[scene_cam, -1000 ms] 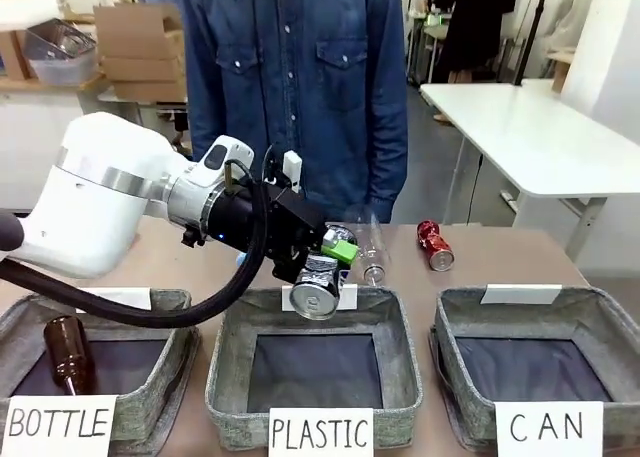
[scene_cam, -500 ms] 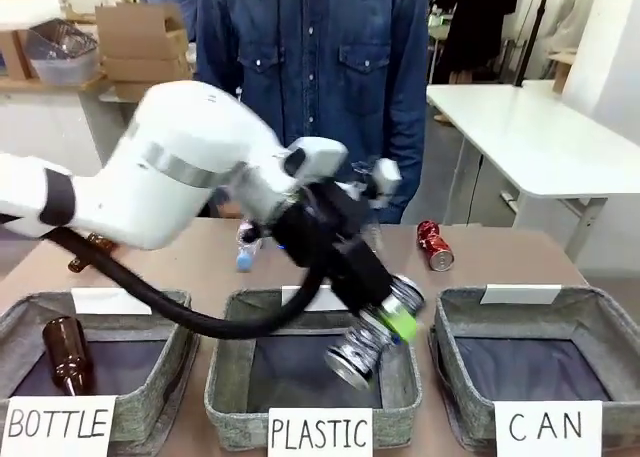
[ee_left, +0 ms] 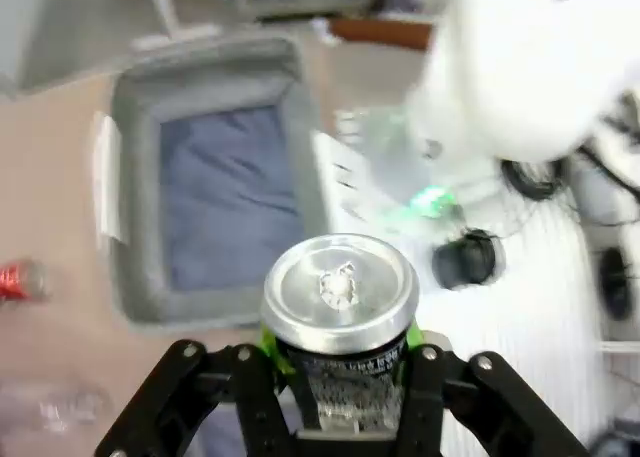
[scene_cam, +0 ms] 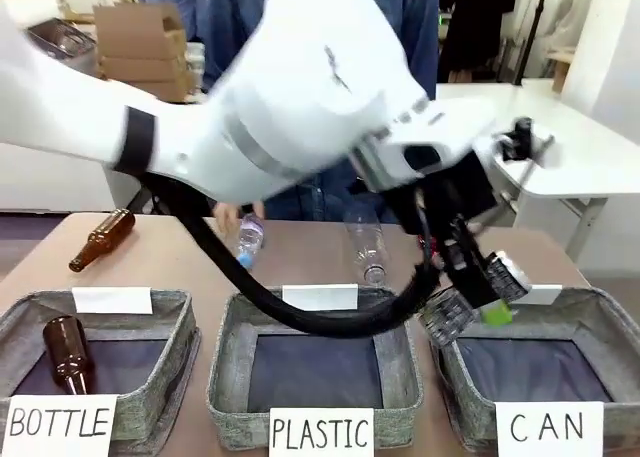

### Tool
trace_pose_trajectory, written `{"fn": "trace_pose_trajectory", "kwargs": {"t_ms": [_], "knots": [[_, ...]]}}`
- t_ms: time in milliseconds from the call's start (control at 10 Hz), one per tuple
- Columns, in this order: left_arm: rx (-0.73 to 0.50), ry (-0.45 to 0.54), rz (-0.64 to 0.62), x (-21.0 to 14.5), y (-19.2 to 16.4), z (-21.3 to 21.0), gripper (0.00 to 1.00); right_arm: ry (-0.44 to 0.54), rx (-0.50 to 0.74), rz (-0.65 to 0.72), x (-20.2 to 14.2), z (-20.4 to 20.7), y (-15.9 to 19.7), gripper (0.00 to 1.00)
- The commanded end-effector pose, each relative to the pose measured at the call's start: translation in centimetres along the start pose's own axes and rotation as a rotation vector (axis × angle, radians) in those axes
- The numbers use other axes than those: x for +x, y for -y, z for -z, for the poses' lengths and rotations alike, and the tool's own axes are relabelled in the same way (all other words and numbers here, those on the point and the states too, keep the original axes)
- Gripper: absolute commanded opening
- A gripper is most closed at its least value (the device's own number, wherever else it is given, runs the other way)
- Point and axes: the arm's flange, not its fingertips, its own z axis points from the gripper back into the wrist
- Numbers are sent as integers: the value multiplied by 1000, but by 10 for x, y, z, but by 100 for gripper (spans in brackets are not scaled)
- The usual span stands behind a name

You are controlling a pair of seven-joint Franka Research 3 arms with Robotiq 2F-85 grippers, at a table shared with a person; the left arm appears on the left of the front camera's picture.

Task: Sort the can waste into the basket.
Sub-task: Pick up the can waste from the table and place it in the right Fabric basket.

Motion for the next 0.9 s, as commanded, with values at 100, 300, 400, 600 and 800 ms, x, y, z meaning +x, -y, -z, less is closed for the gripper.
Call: {"fn": "trace_pose_trajectory", "kwargs": {"t_ms": [100, 300, 400, 600, 800], "knots": [[161, 41, 194, 27, -46, 59, 39, -34, 34, 2, -2, -11, 12, 100], [135, 57, 138, 37, -63, 75, 39, -9, 12, 9, -2, -2, 2, 100], [130, 49, 106, 38, -68, 78, 39, -9, 12, 9, -2, -2, 2, 100], [82, 33, 56, 36, -73, 77, 97, -9, 12, 9, -2, -2, 2, 100], [66, 36, 53, 36, -74, 77, 100, -9, 12, 9, -2, -2, 2, 100]]}}
